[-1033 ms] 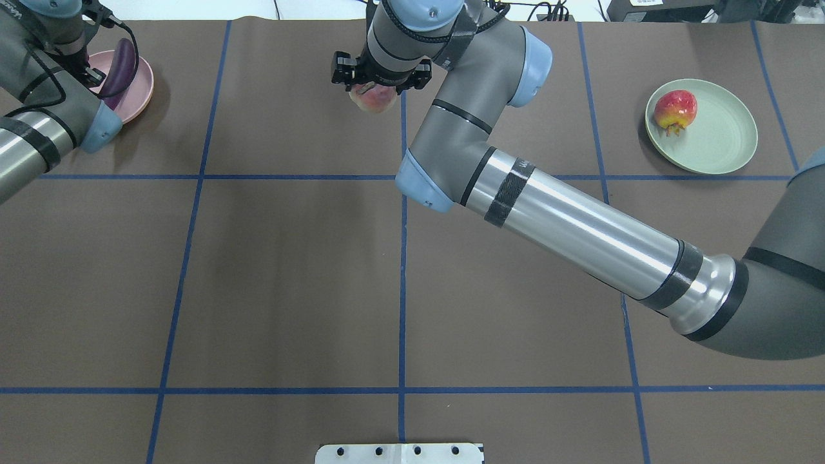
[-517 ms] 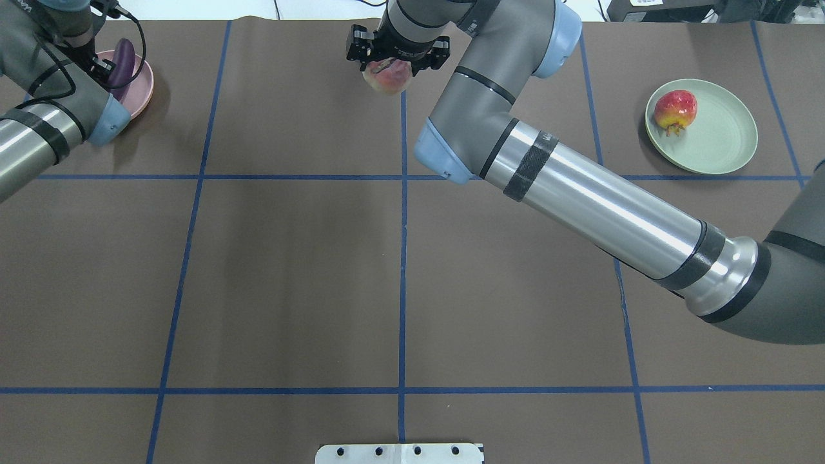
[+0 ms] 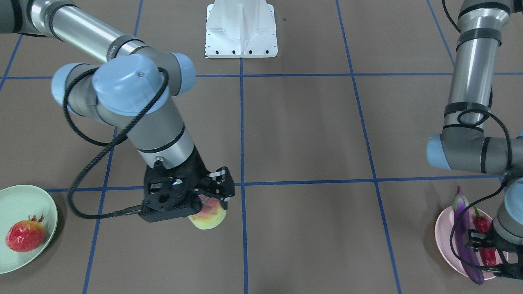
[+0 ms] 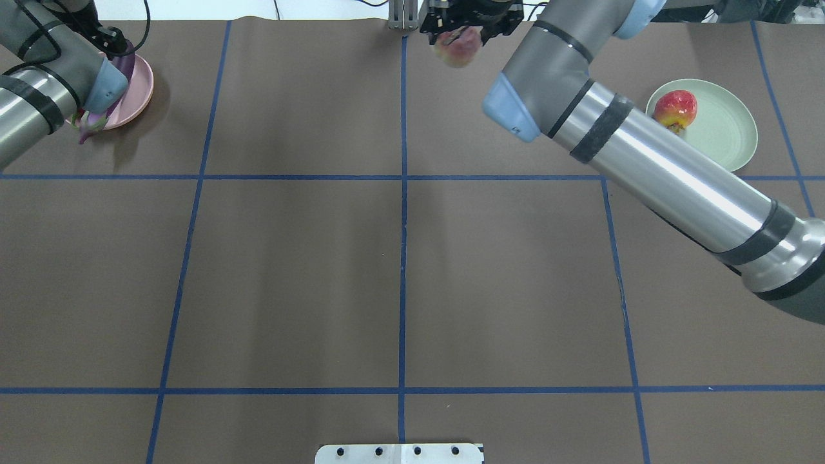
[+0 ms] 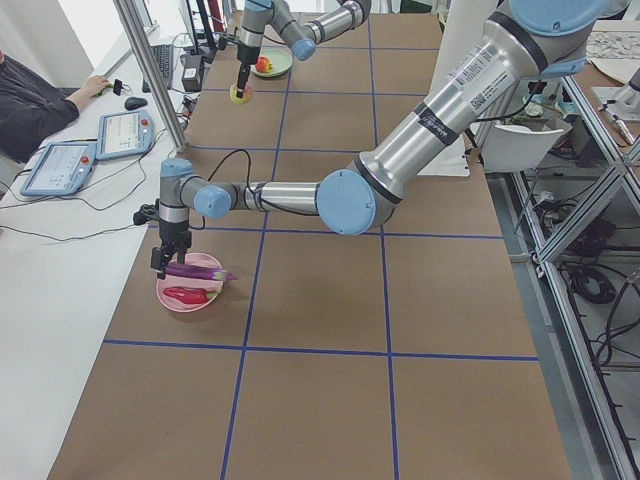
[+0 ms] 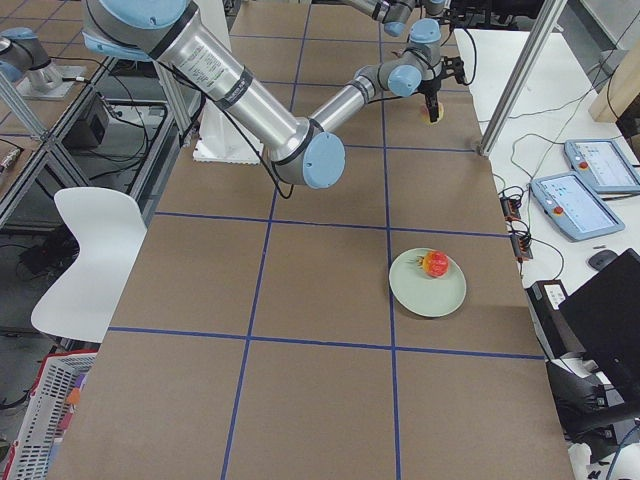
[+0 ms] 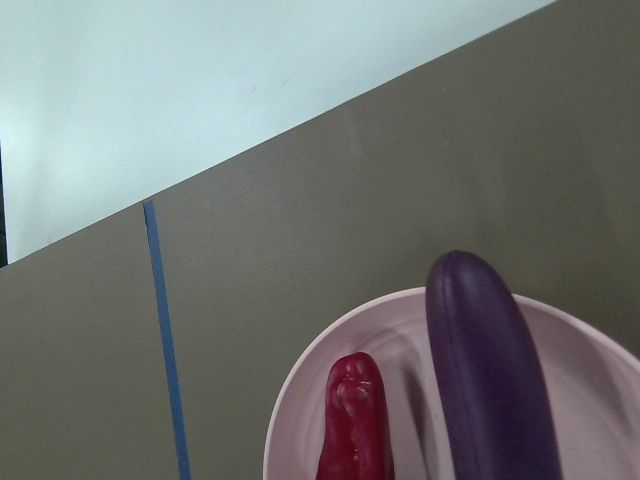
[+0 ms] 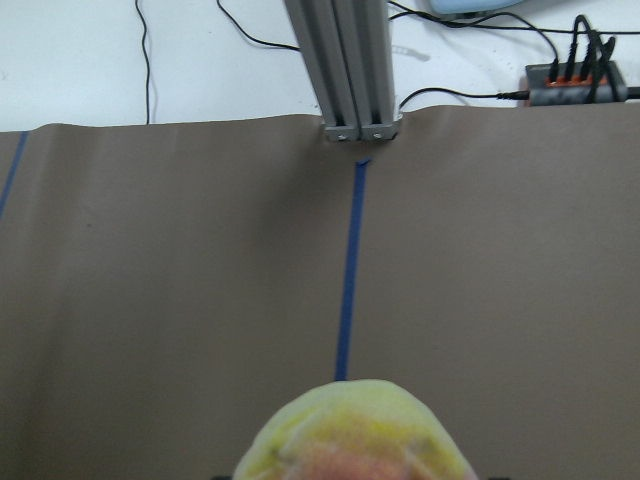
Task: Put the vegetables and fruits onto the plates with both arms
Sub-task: 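Lower chili onto pink plate while right gripper carries peach to green plate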
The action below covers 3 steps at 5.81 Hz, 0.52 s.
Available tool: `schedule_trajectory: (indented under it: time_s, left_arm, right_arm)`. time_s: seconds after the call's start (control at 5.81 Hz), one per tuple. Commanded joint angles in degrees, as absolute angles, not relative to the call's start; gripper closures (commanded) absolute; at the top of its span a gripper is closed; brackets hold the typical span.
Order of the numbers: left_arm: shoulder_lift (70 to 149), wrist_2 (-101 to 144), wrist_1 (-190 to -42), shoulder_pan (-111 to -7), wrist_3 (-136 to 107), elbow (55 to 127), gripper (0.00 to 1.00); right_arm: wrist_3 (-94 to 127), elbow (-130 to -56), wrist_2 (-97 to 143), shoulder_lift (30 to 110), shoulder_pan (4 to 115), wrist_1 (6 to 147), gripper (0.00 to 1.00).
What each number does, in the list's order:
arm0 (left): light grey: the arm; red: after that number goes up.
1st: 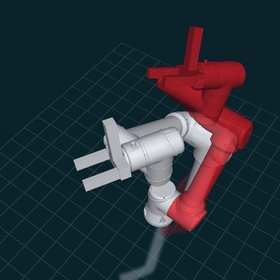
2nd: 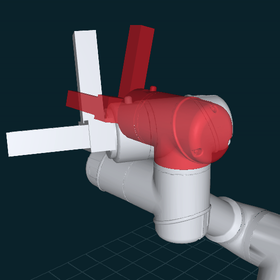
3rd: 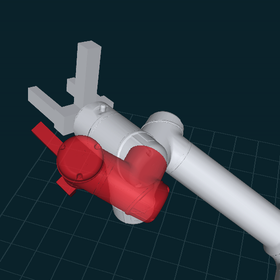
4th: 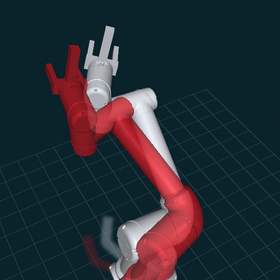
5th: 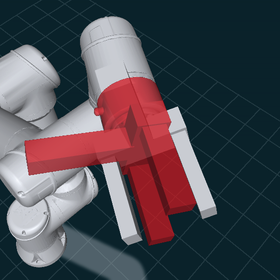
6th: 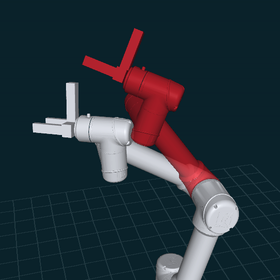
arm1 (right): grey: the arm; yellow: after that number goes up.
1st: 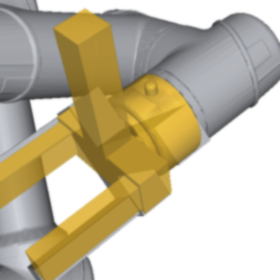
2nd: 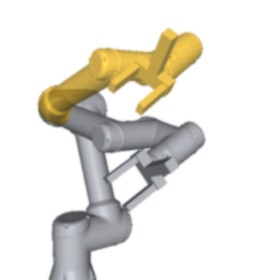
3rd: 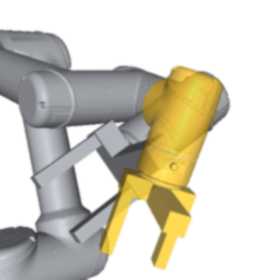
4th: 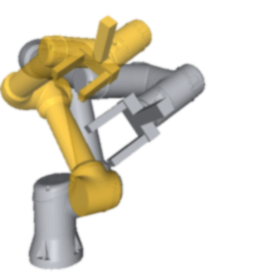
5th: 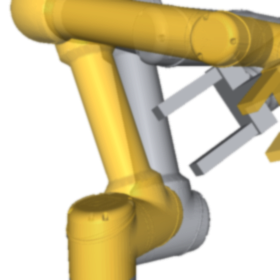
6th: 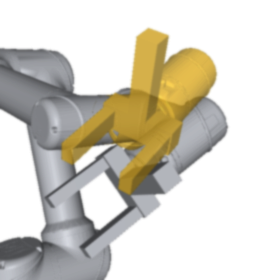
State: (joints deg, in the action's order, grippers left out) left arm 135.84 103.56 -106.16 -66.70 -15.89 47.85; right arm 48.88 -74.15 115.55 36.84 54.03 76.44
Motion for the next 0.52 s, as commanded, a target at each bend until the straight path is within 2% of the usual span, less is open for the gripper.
schedule_trajectory:
  time_s: [0.0,0.34]
  left_arm:
    - [136.05,107.81,-98.12,-66.97,-16.00,54.99,0.00]
    - [136.14,108.81,-95.37,-67.23,-16.00,58.26,0.00]
  right_arm:
    - [32.17,-75.50,119.33,43.64,61.66,79.36,1.00]
    - [15.22,-76.46,122.87,52.25,69.13,80.95,1.00]
